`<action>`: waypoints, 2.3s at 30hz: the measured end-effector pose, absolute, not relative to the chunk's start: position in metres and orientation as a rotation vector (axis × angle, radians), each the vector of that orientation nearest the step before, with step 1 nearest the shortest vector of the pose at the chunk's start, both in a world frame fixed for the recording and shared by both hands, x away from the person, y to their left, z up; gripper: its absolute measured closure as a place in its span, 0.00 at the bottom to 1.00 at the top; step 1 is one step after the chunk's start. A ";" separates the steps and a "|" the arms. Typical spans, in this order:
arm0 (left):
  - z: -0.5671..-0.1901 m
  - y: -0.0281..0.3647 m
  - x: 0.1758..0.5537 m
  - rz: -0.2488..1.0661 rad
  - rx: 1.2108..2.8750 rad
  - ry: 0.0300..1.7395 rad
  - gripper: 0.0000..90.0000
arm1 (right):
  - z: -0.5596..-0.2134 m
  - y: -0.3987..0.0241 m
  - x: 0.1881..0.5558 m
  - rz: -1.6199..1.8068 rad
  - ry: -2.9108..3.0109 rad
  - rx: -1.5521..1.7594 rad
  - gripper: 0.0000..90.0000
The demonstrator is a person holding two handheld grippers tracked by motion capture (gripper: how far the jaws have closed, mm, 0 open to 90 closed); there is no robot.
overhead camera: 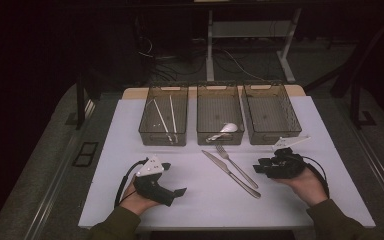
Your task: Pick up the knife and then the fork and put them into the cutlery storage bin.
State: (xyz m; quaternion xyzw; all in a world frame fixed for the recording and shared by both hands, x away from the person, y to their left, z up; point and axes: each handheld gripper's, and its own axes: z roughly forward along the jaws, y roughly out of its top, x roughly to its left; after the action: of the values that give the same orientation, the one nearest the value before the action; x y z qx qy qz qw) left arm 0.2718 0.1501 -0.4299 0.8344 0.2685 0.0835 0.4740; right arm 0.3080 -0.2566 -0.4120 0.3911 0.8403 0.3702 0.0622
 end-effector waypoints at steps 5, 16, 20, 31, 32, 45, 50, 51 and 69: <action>-0.430 0.150 0.272 0.204 2.037 0.656 0.00 | -0.408 -0.247 0.316 1.066 2.584 1.188 0.71; -0.429 0.150 0.272 0.202 2.034 0.654 0.00 | -0.410 -0.217 0.335 0.982 2.660 1.152 0.78; -0.429 0.150 0.272 0.198 2.033 0.654 0.00 | -0.411 -0.206 0.341 0.970 2.676 1.145 0.80; -0.428 0.150 0.272 0.193 2.032 0.653 0.00 | -0.424 -0.181 0.352 0.862 2.709 1.119 0.82; -0.429 0.150 0.272 0.193 2.029 0.653 0.00 | -0.425 -0.180 0.353 0.851 2.710 1.117 0.82; -0.429 0.150 0.272 0.192 2.032 0.653 0.00 | -0.432 -0.171 0.353 0.768 2.710 1.065 0.90; -0.428 0.150 0.271 0.191 2.027 0.657 0.00 | -0.431 -0.173 0.354 0.744 2.725 1.048 0.94; -0.429 0.150 0.271 0.191 2.027 0.656 0.00 | -0.430 -0.174 0.354 0.739 2.731 1.040 0.94; -0.430 0.150 0.272 0.179 2.033 0.657 0.00 | -0.423 -0.166 0.376 0.489 2.922 0.927 0.92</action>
State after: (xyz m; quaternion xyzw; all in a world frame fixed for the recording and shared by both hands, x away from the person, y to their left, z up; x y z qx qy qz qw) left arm 0.2718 0.1498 -0.4295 0.8325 0.2693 0.0735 0.4785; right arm 0.3760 -0.1662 -0.4225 0.2985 0.9411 0.1575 0.0185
